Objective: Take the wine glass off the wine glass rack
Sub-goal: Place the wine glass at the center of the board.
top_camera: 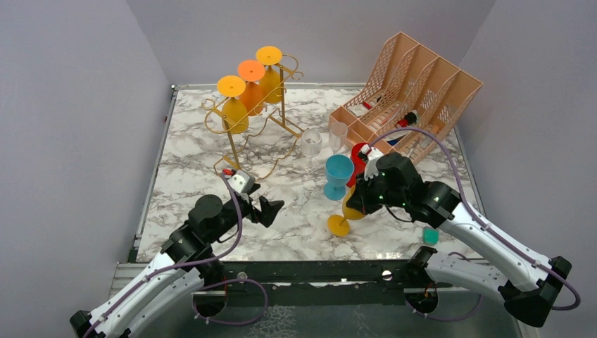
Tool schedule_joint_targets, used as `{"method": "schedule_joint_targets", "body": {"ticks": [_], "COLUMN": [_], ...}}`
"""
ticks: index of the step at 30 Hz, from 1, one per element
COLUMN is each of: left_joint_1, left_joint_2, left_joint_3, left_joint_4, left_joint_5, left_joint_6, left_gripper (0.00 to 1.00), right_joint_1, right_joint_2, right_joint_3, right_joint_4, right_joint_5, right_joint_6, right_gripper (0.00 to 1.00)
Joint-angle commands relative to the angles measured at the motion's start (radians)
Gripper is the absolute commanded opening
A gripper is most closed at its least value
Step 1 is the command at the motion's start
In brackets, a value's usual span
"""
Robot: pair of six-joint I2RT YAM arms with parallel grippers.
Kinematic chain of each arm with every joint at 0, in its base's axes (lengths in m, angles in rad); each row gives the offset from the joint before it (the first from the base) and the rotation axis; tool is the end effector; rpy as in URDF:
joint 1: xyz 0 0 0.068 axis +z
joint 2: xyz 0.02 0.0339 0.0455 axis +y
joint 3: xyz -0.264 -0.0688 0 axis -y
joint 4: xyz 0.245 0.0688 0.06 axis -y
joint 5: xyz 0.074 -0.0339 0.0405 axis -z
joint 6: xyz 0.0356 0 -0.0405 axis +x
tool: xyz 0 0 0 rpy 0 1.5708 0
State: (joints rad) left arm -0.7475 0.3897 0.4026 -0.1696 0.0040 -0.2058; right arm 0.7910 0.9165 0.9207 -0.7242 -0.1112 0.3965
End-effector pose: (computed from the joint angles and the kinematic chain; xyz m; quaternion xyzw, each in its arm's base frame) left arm 0.0940 -0.0873 0.2598 0.2047 0.7322 -0.2994 0.5765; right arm 0.1282 0.1353 0.3119 -0.2007 0.8873 0.2725 0.3132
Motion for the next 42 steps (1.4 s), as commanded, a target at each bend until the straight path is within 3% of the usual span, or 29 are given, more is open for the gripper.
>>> {"method": "schedule_joint_targets", "body": {"ticks": [1,15,27,36,39,42], "left_joint_1": [0.002,0.003,0.002,0.002,0.002,0.003], "left_joint_2": [-0.038,-0.037,-0.081,-0.04,-0.027,-0.028], "left_joint_3": [0.036,0.029,0.035,0.04,0.066,0.106], "left_joint_4": [-0.089,-0.099,-0.122,-0.136,-0.155,-0.217], "left_joint_5": [-0.119,-0.148,-0.201,-0.216,-0.28,-0.399], "left_joint_6": [-0.097,-0.077,-0.08,-0.074,-0.086,-0.137], "left_gripper": [0.99,0.99,0.99,0.99,0.99,0.99], "right_joint_1": [0.005,0.005,0.004,0.005,0.005,0.005], "right_joint_2": [-0.035,-0.071,0.001,0.073,0.079,0.09], "right_joint_3": [-0.01,-0.053,-0.131,-0.087,-0.084,-0.076], "right_joint_4": [-0.051,-0.025,0.094,0.053,0.056,0.063], "right_joint_5": [0.227,0.549,0.594,0.636,0.613,0.61], "right_joint_6": [0.071,0.102,0.079,0.078,0.064,0.059], "right_gripper": [0.01,0.01,0.01,0.01,0.08,0.09]}}
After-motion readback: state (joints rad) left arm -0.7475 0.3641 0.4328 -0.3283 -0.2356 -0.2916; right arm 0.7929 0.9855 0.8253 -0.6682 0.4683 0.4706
